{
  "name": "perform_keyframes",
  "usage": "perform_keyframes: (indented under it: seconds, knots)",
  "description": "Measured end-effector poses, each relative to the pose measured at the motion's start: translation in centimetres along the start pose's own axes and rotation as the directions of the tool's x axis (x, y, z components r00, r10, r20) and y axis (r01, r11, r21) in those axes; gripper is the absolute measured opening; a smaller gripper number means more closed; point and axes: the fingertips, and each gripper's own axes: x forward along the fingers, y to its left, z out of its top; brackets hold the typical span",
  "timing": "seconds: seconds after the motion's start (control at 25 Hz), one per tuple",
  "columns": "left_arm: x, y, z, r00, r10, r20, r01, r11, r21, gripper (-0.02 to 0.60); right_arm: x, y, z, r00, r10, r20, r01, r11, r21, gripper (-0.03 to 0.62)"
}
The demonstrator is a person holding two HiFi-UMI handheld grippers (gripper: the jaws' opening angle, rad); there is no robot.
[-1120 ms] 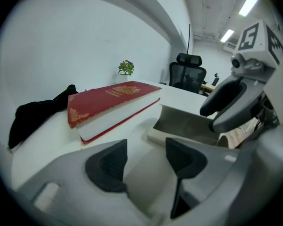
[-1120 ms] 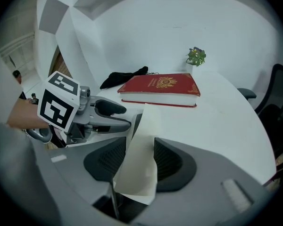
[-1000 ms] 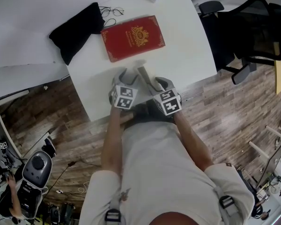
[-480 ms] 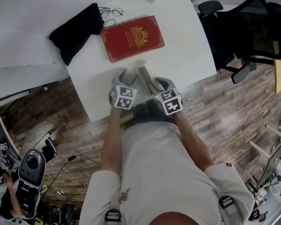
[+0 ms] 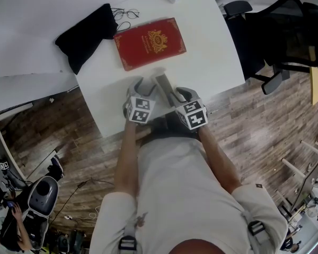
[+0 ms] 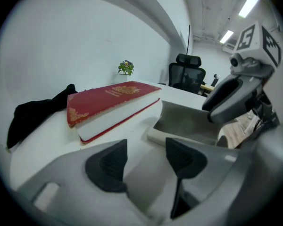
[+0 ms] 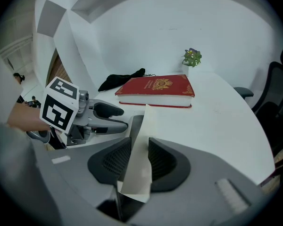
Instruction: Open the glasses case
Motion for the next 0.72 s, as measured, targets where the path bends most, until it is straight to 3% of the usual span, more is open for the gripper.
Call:
perform_keyframes:
  seconds: [0.72]
  knots:
    - [0.05,0.0,0.02,1.0,-0.008,0.001,0.008,1.0,0.009,0.258,-0.34,-0.73,0.04,1.0,-0.019,0.003,0.019,1.0,0.022,0.086]
